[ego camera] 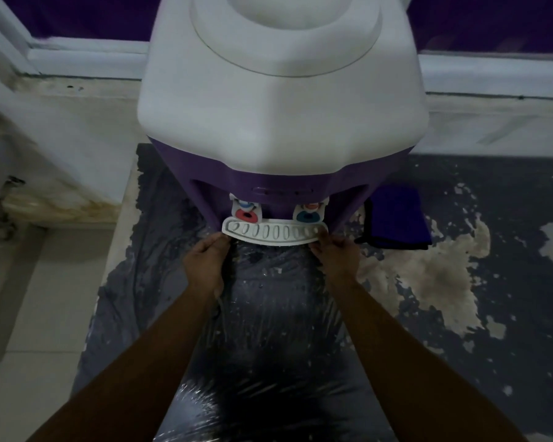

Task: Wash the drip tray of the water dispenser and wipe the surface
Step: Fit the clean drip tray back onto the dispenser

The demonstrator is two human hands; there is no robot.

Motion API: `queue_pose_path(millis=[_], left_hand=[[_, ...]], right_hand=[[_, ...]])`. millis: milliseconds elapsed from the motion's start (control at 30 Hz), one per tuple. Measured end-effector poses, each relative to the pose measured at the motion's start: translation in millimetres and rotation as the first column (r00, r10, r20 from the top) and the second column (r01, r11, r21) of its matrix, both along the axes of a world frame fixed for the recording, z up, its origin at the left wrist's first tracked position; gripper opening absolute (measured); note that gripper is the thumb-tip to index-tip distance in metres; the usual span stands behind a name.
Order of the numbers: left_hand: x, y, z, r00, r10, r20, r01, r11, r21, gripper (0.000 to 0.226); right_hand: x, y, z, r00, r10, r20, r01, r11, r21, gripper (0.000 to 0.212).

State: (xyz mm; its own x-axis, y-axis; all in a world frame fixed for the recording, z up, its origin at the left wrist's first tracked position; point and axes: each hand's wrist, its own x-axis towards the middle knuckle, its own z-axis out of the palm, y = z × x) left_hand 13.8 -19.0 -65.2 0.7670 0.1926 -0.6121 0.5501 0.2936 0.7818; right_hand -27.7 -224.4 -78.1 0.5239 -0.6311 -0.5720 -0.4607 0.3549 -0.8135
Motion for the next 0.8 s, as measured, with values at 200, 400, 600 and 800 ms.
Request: queue_pose_path(millis=[200,400,600,800], left_hand=[[3.5,1.0,-0.4,1.000,-0.003,-0.023,0.003,1.000,0.010,0.041],[15.2,-6.2,2.6,0.992,0.096,-0.084,-0.090,0.994,0.066,0.015],[16.9,-9.9,-3.4,0.986,0.115,-0.121,-0.102,0.989,0.111,0.022],[20.2,-0.1,-17.9,0.993,-0.049,-0.109,0.059,0.994,0.091,0.010]], right_hand=[[4.5,1.7,-3.4,0.988,0.099,-0.117,-0.117,0.981,-0.158,0.043],[16.6,7.1,-2.5,0.989,0.006,-0.148,-0.038,0.975,-0.217,0.041],[19.6,12.0,-7.8,0.982,-0.015,-0.191,-0.036,0.965,-0.262,0.044],[23.2,18.0,-13.2,0.979,-0.036,-0.202,-0.034,0.943,-0.332,0.038]])
